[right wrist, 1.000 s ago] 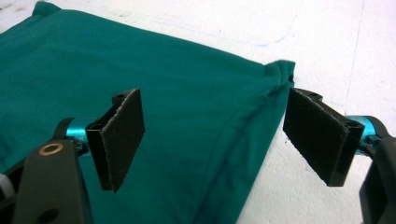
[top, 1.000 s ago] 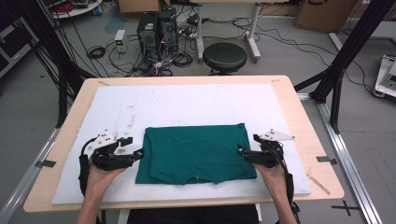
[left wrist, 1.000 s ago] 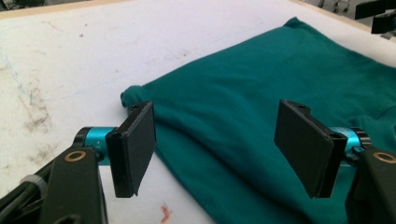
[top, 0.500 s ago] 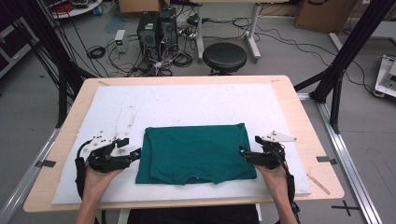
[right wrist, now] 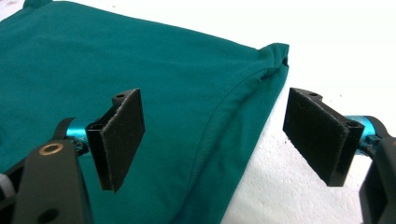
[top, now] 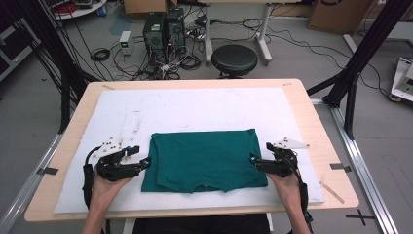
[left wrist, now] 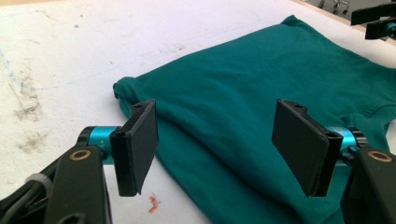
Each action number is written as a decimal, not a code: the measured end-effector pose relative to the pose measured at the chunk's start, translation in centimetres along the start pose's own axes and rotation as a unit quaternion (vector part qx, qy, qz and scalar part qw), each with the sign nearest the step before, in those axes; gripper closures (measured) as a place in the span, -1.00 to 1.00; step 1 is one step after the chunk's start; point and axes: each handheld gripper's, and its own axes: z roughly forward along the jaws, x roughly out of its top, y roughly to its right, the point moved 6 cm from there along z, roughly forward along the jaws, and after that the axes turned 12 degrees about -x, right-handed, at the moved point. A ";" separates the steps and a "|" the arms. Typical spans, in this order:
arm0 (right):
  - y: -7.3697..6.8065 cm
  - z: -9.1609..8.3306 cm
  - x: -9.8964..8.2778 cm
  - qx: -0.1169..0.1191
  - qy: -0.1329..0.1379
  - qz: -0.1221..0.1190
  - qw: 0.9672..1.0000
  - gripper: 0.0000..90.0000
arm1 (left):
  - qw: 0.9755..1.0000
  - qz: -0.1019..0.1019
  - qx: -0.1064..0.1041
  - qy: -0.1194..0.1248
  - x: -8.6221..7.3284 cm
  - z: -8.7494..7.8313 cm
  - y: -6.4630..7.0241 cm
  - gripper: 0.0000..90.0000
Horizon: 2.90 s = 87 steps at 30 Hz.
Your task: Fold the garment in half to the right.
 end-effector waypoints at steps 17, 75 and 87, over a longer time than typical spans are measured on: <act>-0.6 -0.1 0.1 0.005 0.000 -0.006 1.000 -0.53 | 0.998 0.021 0.049 -0.023 -2.0 1.1 2.6 -0.35; -8.3 3.8 6.7 0.101 -0.025 -0.093 0.990 -0.48 | 0.995 -0.010 0.088 -0.052 -6.5 2.3 5.5 0.34; -11.8 6.8 8.5 0.139 -0.059 -0.079 0.985 -0.47 | 0.996 -0.001 0.073 -0.049 -6.6 2.4 5.7 0.70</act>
